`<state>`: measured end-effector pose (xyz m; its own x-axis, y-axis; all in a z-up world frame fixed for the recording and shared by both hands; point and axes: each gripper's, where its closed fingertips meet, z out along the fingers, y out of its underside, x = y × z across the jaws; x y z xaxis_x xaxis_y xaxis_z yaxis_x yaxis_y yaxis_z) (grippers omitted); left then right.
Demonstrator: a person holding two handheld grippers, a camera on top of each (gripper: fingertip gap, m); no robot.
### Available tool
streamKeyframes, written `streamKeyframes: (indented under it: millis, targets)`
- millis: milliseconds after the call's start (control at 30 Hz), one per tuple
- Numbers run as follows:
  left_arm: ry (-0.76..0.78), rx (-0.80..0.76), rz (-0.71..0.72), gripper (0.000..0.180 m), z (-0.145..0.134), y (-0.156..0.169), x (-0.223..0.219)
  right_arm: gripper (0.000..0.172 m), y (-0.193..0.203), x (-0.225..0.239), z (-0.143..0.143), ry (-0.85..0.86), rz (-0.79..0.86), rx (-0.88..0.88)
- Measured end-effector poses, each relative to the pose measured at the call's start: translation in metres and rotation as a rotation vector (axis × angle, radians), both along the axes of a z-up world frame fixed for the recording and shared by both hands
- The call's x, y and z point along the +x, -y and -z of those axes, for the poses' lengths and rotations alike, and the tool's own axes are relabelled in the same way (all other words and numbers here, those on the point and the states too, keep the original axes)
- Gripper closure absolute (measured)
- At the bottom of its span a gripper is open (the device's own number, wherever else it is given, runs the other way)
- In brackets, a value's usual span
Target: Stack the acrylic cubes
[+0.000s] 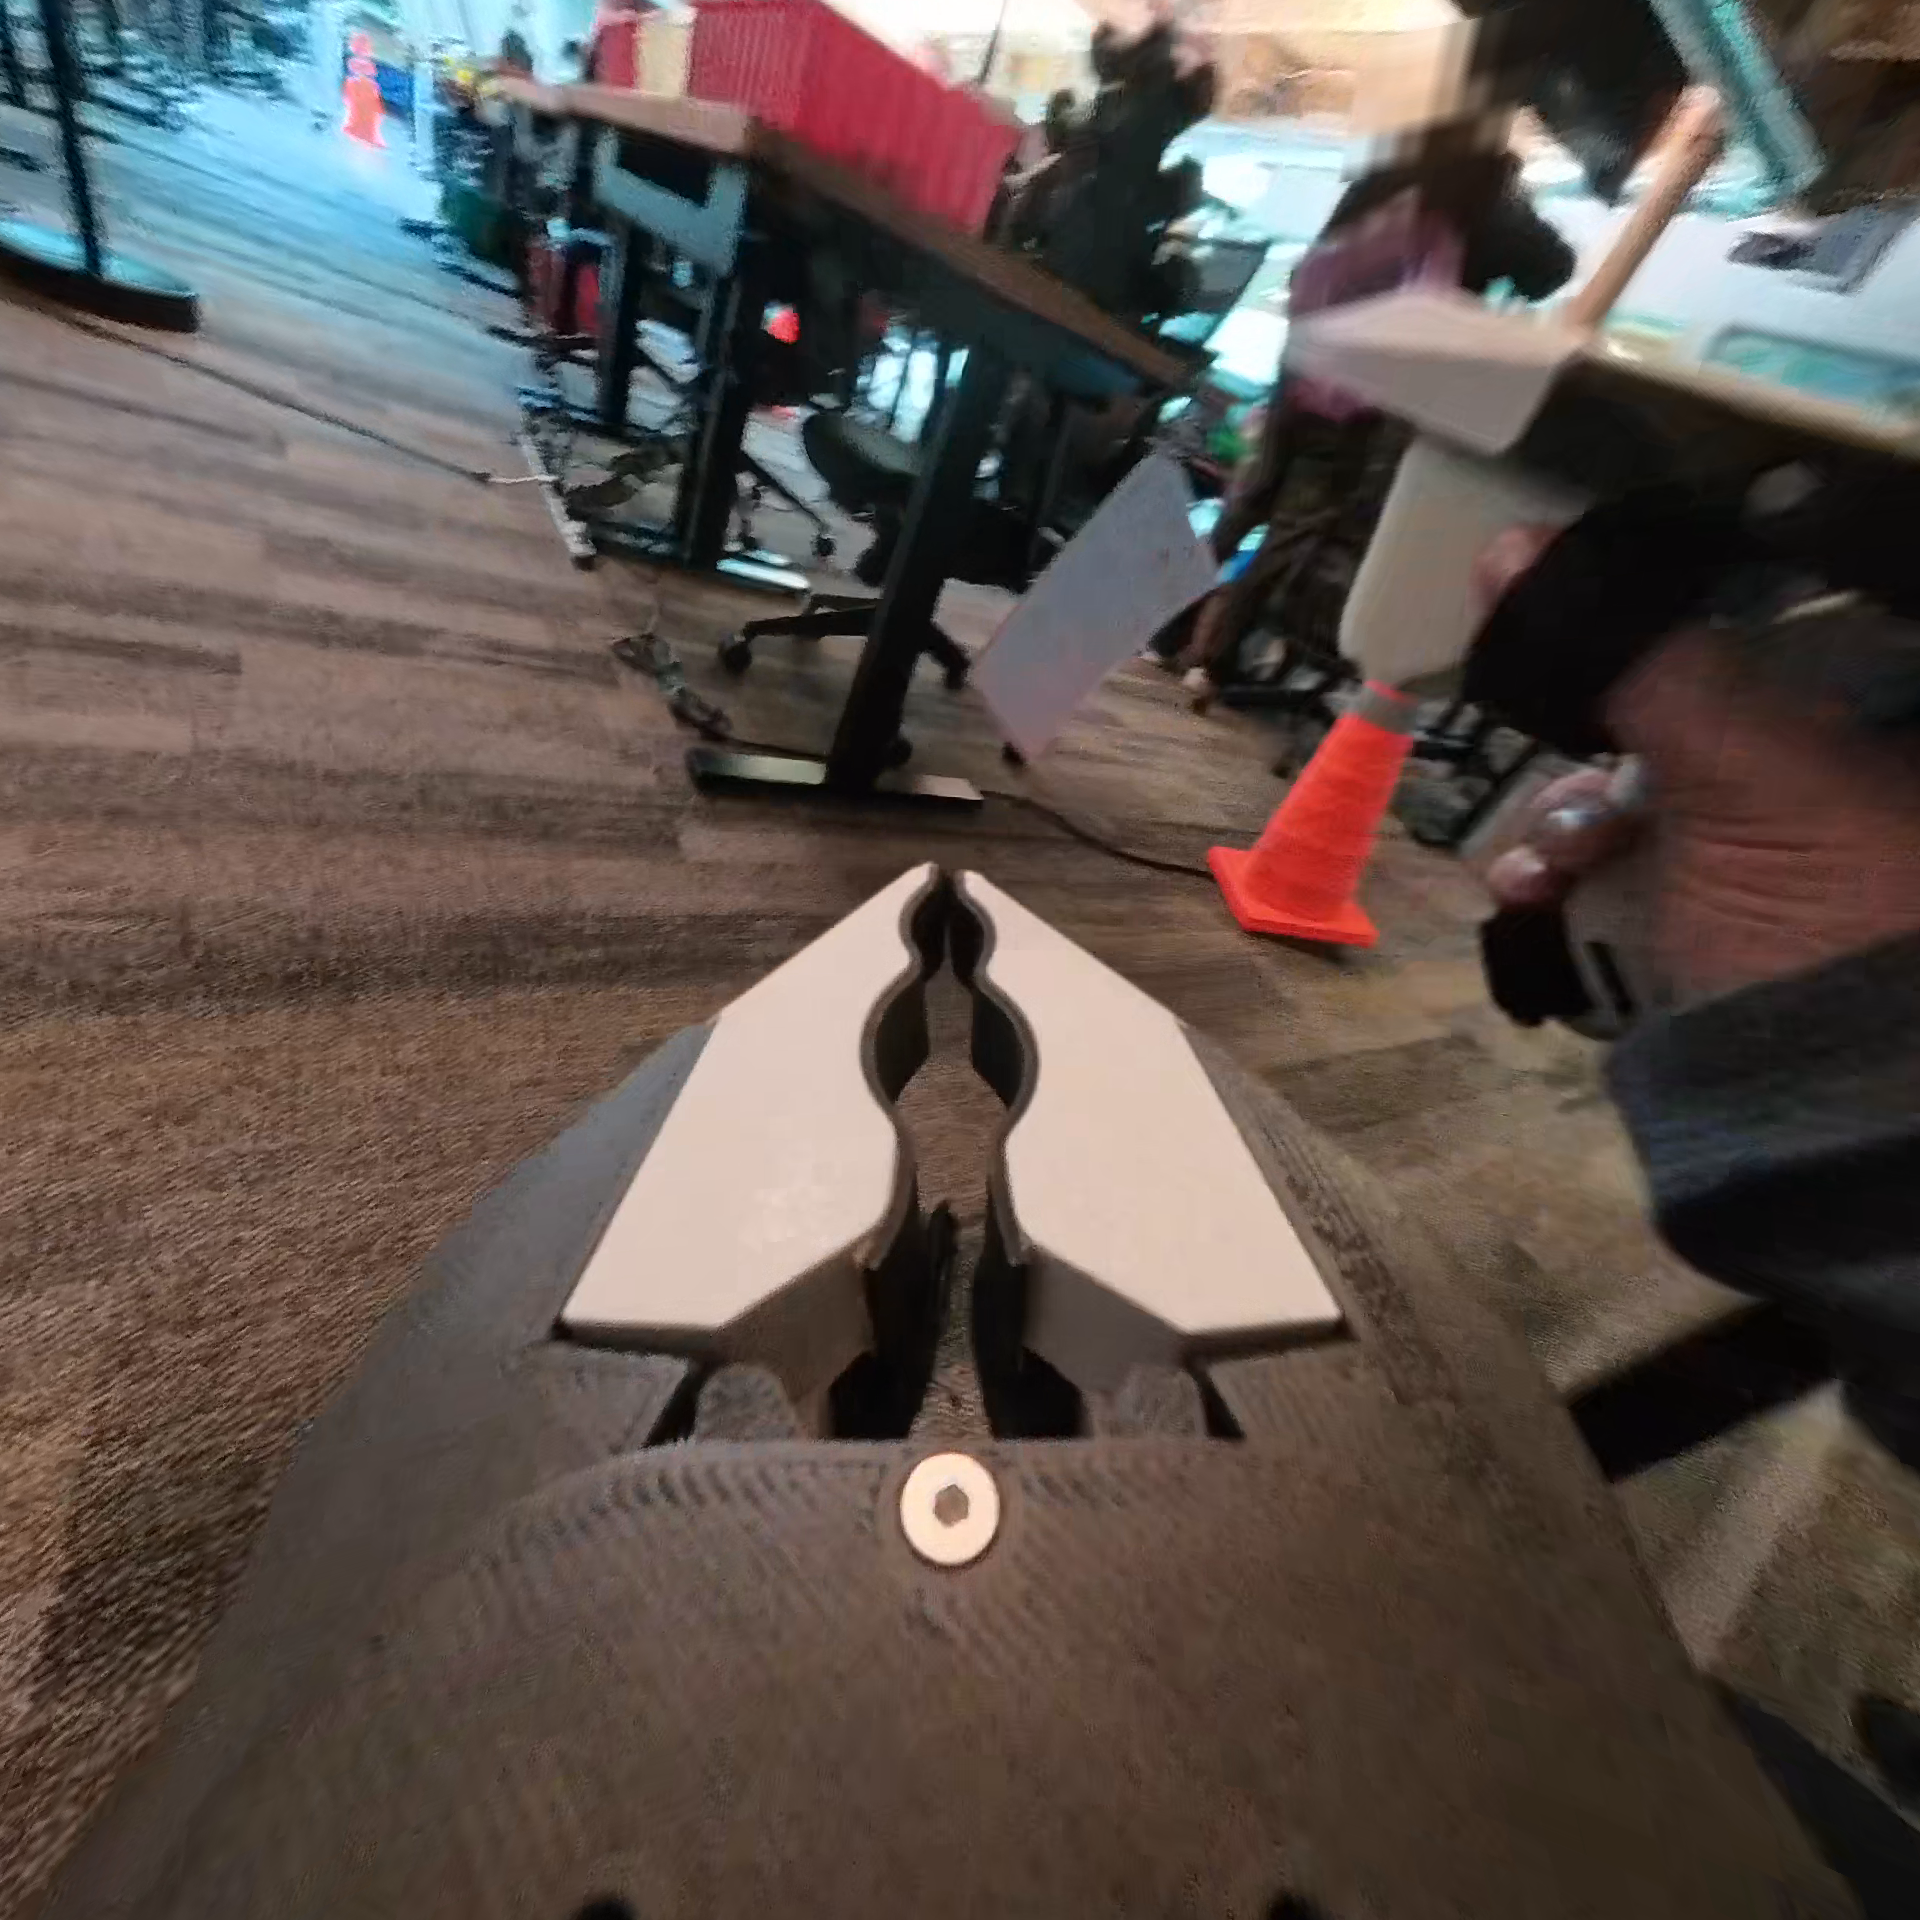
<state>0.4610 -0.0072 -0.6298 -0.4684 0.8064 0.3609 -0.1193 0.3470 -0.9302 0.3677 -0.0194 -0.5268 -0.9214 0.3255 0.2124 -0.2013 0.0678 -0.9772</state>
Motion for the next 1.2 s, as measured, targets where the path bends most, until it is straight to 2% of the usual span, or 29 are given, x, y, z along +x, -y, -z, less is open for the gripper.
streamKeyframes:
  millis: [100,233,400,500,567,633,700,767,867,933,1033,1200]
  targets:
    - [-0.086,0.003,0.029,0.18,-0.036,-0.028,0.024,0.146,-0.064,0.064,-0.063,-0.158,-0.105,-0.066]
    - [-0.209,-0.028,0.132,0.18,-0.099,-0.074,0.042,0.145,-0.16,0.114,-0.117,-0.164,-0.124,-0.163]
    - [-0.29,-0.218,0.3,0.18,-0.194,-0.135,0.054,0.146,-0.272,0.136,-0.165,-0.161,-0.074,-0.197]
    - [-0.251,-0.314,0.399,0.18,-0.224,-0.16,0.063,0.146,-0.339,0.129,-0.181,-0.186,0.031,-0.143]
    - [-0.081,-0.443,0.361,0.17,-0.219,-0.159,0.072,0.146,-0.381,0.107,-0.19,-0.202,0.158,-0.099]
    - [-0.021,-0.48,0.269,0.169,-0.218,-0.151,0.082,0.145,-0.412,0.083,-0.193,-0.125,0.235,-0.059]
    - [-0.083,-0.413,0.366,0.164,-0.221,-0.168,0.08,0.145,-0.433,0.066,-0.19,-0.033,0.243,-0.04]
    - [-0.064,-0.373,0.512,0.156,-0.214,-0.191,0.07,0.145,-0.444,0.054,-0.186,0.036,0.225,-0.022]
    - [0.008,-0.446,0.604,0.158,-0.195,-0.207,0.059,0.145,-0.444,0.04,-0.188,0.079,0.177,0.005]
    - [-0.013,-0.456,0.64,0.162,-0.183,-0.217,0.056,0.145,-0.439,0.026,-0.189,0.084,0.157,0.062]
    - [-0.038,-0.445,0.741,0.163,-0.175,-0.241,0.049,0.145,-0.426,0.003,-0.185,0.094,0.089,0.234]
    - [-0.05,-0.407,0.793,0.167,-0.164,-0.257,0.038,0.145,-0.409,-0.032,-0.185,0.091,-0.069,0.545]
